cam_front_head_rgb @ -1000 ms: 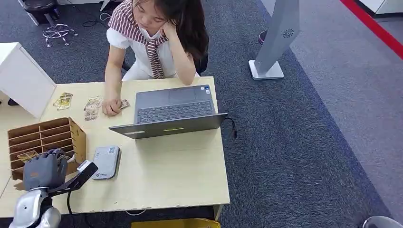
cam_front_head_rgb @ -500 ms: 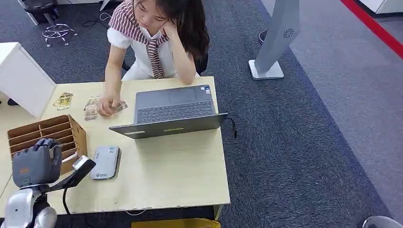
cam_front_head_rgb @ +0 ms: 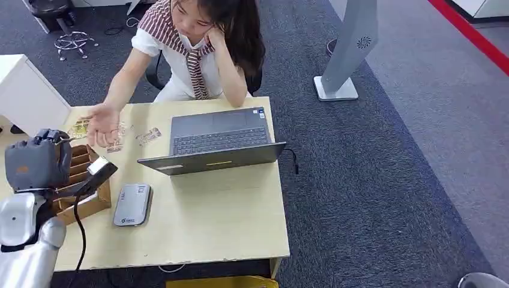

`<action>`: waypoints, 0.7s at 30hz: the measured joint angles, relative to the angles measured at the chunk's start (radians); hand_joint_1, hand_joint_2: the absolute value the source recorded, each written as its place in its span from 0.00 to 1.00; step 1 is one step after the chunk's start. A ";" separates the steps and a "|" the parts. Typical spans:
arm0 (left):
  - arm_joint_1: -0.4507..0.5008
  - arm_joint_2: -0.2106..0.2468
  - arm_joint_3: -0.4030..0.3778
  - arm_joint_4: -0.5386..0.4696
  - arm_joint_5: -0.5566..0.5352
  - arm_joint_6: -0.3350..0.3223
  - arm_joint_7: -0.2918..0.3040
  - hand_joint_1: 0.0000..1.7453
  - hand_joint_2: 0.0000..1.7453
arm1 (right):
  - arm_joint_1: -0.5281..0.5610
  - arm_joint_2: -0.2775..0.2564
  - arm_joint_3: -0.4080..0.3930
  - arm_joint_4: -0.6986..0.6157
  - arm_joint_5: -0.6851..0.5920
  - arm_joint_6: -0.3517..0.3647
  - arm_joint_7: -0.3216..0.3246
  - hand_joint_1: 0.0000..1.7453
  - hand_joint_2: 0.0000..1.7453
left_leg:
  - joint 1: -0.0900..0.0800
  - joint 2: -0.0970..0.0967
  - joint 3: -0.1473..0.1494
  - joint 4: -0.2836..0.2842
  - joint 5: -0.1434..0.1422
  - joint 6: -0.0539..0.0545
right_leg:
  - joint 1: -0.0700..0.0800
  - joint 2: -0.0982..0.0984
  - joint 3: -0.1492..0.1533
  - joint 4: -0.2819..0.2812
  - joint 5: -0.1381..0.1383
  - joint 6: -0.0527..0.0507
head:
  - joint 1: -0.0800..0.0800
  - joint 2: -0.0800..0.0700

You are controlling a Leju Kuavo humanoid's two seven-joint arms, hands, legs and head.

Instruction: Pass the card to the sensor for recognition and then transmit it.

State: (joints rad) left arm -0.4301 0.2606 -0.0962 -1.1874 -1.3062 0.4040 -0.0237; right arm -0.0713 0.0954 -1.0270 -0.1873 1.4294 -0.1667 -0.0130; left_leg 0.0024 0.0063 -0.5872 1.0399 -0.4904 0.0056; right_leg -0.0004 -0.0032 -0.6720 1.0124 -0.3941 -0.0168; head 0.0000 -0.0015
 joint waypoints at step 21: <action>-0.271 0.003 -0.053 0.422 -0.052 0.040 0.039 0.00 1.00 | -0.001 -0.003 0.008 0.000 0.006 0.021 -0.014 0.00 1.00 | 0.000 0.000 0.000 0.000 0.001 0.000 | 0.000 0.002 -0.001 0.000 0.001 0.000 | 0.000 0.000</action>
State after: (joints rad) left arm -0.7015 0.2640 -0.1492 -0.7656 -1.3584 0.4441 0.0156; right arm -0.0721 0.0919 -1.0185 -0.1873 1.4359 -0.1461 -0.0271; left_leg 0.0023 0.0067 -0.5869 1.0399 -0.4897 0.0052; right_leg -0.0005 -0.0015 -0.6729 1.0126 -0.3935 -0.0163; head -0.0004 -0.0015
